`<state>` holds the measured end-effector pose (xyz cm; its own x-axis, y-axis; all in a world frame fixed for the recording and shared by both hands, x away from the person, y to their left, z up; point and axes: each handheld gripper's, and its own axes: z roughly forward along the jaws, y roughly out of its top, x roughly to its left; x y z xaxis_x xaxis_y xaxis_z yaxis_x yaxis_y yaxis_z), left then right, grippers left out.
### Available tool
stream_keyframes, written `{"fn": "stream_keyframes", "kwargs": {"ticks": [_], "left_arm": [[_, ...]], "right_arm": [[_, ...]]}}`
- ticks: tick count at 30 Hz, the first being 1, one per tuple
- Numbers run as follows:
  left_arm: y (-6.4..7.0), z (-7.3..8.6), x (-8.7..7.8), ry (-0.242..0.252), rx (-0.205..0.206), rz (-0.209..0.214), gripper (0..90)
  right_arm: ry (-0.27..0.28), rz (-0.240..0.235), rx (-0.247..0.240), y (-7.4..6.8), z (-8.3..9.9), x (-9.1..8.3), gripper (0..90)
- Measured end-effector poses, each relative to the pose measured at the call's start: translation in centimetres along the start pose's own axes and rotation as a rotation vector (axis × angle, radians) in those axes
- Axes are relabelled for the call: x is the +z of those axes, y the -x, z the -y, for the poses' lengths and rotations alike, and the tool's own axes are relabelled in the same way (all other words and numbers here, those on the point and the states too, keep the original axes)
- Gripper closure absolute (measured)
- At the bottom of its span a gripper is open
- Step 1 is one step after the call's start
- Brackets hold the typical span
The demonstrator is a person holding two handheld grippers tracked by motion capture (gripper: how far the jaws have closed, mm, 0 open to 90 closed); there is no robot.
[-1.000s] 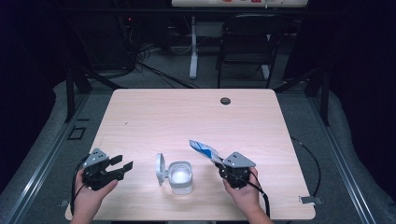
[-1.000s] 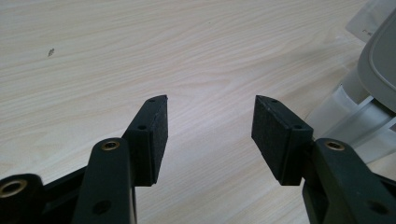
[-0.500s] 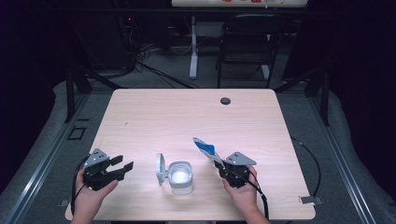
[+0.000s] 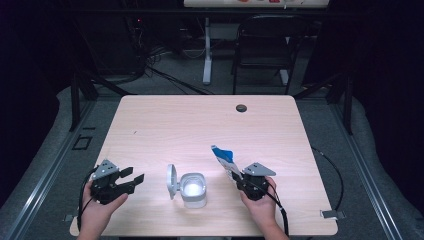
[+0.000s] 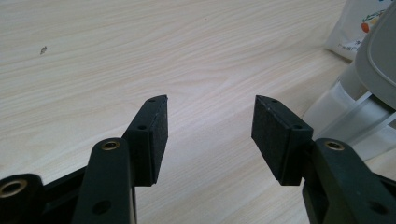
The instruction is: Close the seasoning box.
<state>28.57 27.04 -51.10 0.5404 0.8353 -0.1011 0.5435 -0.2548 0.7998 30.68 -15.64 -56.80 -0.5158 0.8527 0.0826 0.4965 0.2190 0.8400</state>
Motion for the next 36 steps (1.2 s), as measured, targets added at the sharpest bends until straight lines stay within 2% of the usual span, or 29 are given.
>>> {"fn": "stream_keyframes", "kwargs": {"ticks": [14, 19, 23, 25, 26, 36], "left_arm": [[0.2, 0.0, 0.1, 0.003, 0.008, 0.003, 46.6], [0.3, -0.1, -0.1, 0.001, 0.011, 0.003, 46.6], [0.6, -0.3, -0.2, 0.017, 0.016, 0.007, 46.8], [0.9, -0.5, -0.3, 0.018, 0.026, 0.015, 47.2], [0.9, -0.5, -0.3, 0.020, 0.031, 0.016, 47.4], [1.7, -1.0, -0.5, 0.020, 0.051, 0.038, 49.4]], "right_arm": [[-0.017, -0.003, 0.014, 0.1, 0.2, -0.1, 79.7], [-0.025, -0.003, 0.049, 0.4, 0.5, -0.2, 77.1], [-0.032, -0.001, 0.047, 0.5, 0.6, -0.5, 75.2], [-0.040, 0.003, 0.042, 0.5, 0.5, -0.7, 72.7], [-0.023, -0.001, 0.056, 0.5, 0.5, -0.7, 71.2], [-0.049, 0.003, 0.061, 0.6, 0.3, -1.4, 57.8]]}}
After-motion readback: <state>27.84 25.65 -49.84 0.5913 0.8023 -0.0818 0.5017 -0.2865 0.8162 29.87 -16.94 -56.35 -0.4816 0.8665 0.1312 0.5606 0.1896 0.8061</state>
